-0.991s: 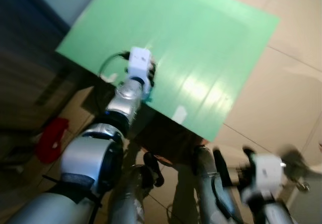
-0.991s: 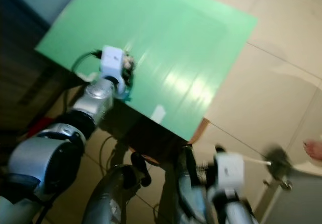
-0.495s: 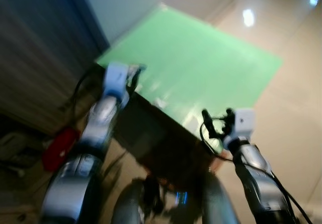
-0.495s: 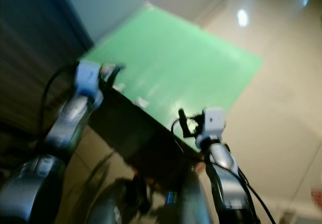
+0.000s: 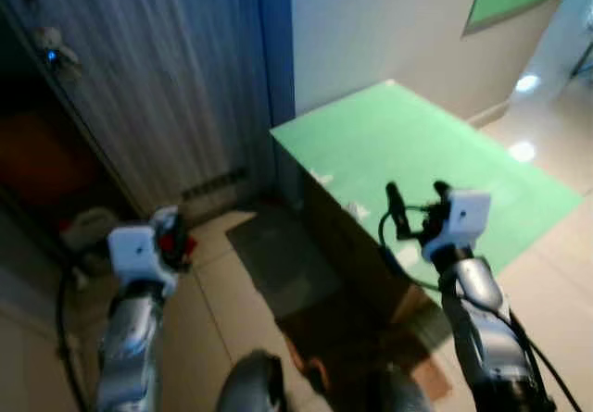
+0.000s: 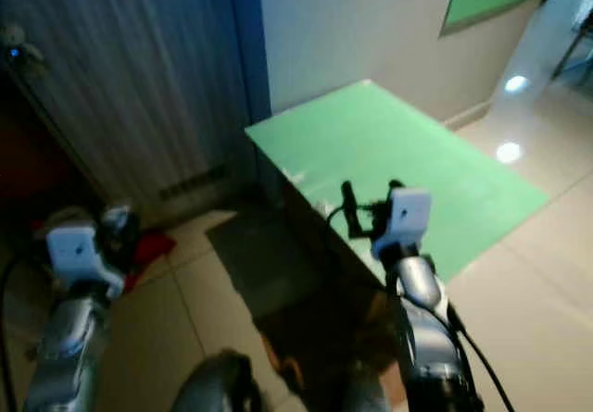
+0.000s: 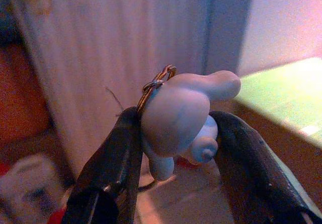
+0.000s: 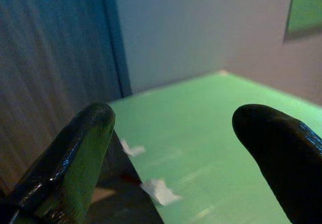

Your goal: Hang keys on a hook

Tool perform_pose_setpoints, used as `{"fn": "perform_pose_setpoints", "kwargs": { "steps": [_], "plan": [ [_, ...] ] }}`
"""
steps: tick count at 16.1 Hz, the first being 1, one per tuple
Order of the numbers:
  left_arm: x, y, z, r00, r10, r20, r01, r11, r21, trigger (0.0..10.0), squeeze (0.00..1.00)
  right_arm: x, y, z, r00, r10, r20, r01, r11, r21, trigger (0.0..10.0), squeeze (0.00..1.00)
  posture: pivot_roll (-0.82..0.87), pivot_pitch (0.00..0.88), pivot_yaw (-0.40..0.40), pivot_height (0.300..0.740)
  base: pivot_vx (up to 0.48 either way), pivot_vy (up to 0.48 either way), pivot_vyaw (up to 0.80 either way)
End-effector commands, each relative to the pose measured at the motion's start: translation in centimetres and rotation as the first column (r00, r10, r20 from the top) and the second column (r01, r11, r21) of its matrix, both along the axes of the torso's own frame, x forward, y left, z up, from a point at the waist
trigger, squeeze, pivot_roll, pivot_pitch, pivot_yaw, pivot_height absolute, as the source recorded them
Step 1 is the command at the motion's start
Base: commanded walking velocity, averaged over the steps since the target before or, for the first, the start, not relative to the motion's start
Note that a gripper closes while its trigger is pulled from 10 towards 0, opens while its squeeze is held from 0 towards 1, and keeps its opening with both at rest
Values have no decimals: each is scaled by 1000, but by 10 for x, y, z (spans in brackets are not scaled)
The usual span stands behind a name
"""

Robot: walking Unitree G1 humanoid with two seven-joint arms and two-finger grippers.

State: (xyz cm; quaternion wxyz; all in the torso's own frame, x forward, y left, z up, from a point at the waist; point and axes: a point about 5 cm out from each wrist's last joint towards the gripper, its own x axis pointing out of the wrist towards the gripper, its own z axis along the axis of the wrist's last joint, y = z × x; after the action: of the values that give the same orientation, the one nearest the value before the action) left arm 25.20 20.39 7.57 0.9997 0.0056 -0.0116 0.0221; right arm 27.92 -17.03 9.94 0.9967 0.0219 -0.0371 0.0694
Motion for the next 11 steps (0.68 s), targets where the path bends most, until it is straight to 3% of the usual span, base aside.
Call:
{"fn": "perform_pose_setpoints", "kwargs": {
  "steps": [1, 2, 4, 6, 8, 11],
  "plan": [
    [6, -15, 8, 999, -54, 6, 54, 998, 12, 0, 0, -2, 1, 1, 1000, 19, 18, -19, 1000, -12, 10000, 0, -119, 27, 79, 701, 0, 0, 0],
    [8, -20, 9, 997, -75, 1, 75, 997, 16, 0, 0, -4, 2, -3, 1000, 25, 6, -25, 1000, -13, 10000, 0, -119, 27, 79, 701, 0, 0, 0],
    [14, -45, 16, 982, -190, -12, 190, 982, -21, 0, 0, -5, 6, -14, 999, 6, -53, -3, 999, 51, 10000, 0, -130, 34, 87, 701, 0, 0, 0],
    [17, -55, 20, 970, -240, -23, 239, 969, -59, 0, 0, -3, 8, -17, 997, 6, -72, -1, 998, 67, 10000, 0, -134, 49, 92, 701, 0, 0, 0],
    [26, -62, 28, 964, -264, -28, 260, 960, -99, 0, 0, 1, 10, -21, 996, 9, -91, -2, 997, 78, 10000, 0, -138, 55, 90, 701, 0, 0, 0],
    [33, -64, 36, 964, -265, -5, 264, 961, -82, 0, 0, 2, 13, -23, 995, 19, -102, -10, 996, 88, 10000, 0, -139, 56, 87, 701, 0, 0, 0]
  ]
}}
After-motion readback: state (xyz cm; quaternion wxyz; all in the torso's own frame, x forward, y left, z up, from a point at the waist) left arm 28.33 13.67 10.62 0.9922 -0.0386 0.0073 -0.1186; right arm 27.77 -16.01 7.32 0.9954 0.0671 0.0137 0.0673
